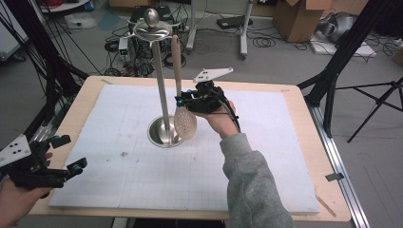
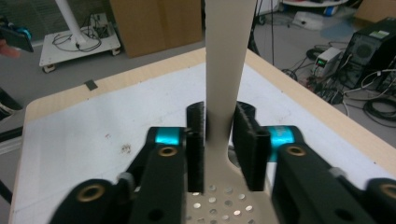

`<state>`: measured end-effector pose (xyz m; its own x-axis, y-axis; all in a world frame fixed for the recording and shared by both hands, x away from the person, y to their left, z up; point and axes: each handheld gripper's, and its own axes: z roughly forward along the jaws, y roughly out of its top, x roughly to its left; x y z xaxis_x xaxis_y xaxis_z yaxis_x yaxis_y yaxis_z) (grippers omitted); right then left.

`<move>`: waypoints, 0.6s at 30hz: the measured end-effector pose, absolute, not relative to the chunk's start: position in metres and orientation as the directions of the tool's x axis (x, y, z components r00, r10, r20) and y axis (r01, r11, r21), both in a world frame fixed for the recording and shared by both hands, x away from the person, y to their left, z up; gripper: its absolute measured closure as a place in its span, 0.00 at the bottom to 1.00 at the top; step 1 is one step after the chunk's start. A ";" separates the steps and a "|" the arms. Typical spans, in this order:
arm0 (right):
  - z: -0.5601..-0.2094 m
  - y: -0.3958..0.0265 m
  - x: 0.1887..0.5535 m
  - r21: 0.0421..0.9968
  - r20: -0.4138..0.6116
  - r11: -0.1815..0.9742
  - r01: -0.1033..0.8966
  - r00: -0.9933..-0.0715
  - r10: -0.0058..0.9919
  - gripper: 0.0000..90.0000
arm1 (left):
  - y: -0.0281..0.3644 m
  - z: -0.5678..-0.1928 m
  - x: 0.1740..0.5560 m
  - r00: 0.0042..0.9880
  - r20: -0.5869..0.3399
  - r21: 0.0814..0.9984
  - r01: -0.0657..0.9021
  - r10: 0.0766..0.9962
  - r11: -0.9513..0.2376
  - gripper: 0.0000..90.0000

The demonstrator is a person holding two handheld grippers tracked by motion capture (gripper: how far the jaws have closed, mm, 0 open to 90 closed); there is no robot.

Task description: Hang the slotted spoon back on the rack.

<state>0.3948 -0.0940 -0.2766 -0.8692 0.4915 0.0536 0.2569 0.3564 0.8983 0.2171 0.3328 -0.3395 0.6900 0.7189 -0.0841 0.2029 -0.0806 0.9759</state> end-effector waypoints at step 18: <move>-0.266 -0.107 0.369 0.912 0.052 0.342 0.227 -0.890 0.454 0.52 | 0.328 -0.336 0.228 0.699 -0.094 0.980 0.190 0.709 -0.057 0.02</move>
<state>0.3690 -0.1068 -0.2662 -0.8897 0.4536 0.0517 0.2275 0.3423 0.9117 0.2278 0.3283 -0.3364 0.6987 0.7092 -0.0939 0.1900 -0.0574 0.9801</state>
